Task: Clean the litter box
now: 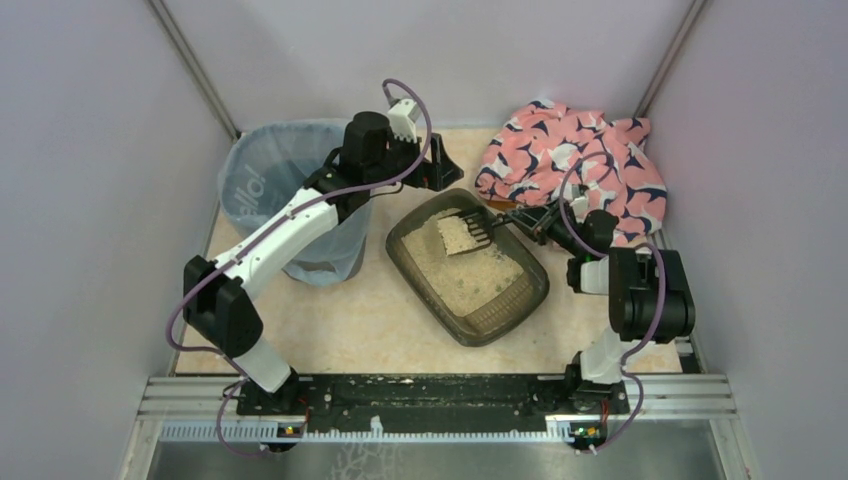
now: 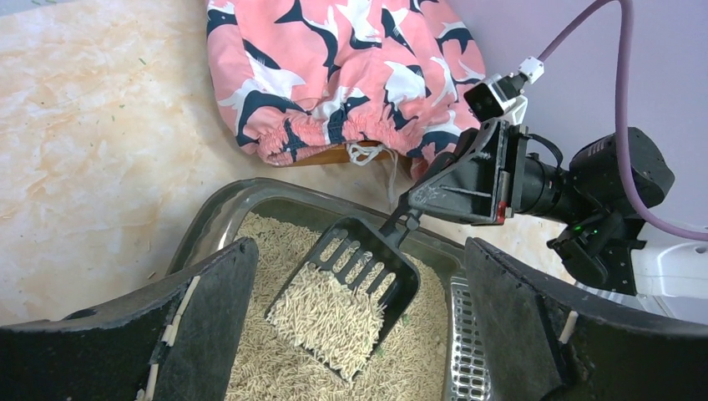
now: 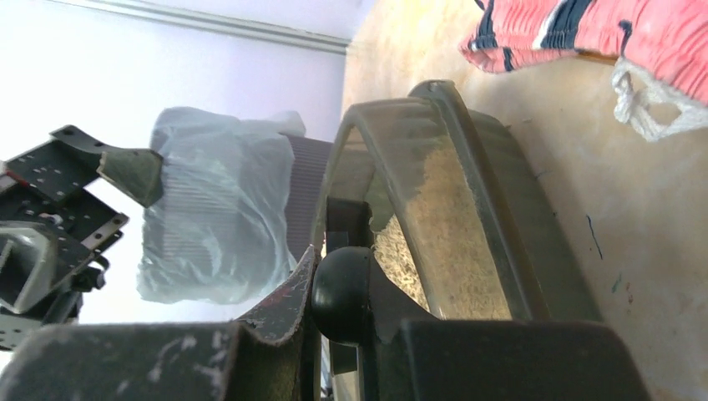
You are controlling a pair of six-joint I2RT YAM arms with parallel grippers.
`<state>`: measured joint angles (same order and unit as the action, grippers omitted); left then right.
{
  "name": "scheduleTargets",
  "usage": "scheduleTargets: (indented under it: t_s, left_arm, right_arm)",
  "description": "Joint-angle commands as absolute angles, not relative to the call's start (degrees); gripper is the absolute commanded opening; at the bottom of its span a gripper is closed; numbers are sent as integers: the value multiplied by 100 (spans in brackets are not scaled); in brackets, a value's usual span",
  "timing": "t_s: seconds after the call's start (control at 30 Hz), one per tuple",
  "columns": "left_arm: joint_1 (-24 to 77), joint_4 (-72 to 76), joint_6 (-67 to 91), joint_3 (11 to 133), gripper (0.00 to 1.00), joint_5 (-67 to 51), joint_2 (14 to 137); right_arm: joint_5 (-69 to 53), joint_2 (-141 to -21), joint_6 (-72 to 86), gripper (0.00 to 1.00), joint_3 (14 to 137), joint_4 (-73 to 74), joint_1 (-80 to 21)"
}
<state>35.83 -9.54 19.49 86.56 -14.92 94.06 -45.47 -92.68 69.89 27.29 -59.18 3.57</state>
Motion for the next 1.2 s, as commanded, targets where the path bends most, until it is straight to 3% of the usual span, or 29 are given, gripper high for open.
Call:
scheduleTargets:
  t_s: [0.0, 0.47, 0.57, 0.87, 1.17]
  left_arm:
    - [3515, -1017, 1916, 8791, 99, -1600, 9193]
    - [3415, -804, 2002, 8486, 99, -1588, 8948]
    - [3385, -885, 1987, 8535, 99, -1622, 8985]
    - [3366, -856, 2019, 8515, 99, -1687, 9019]
    - [3357, -837, 1957, 8368, 99, -1574, 8889]
  right_arm:
    - [-4761, -9509, 7707, 0, 2767, -7484, 227]
    - [-4813, -9216, 7139, 0, 3056, -6481, 169]
    - [-4775, -9176, 7201, 0, 2929, -6493, 684]
    - [-4797, -9831, 8350, 0, 2705, -8143, 623]
    - [-5029, -9978, 8318, 0, 2417, -8419, 530]
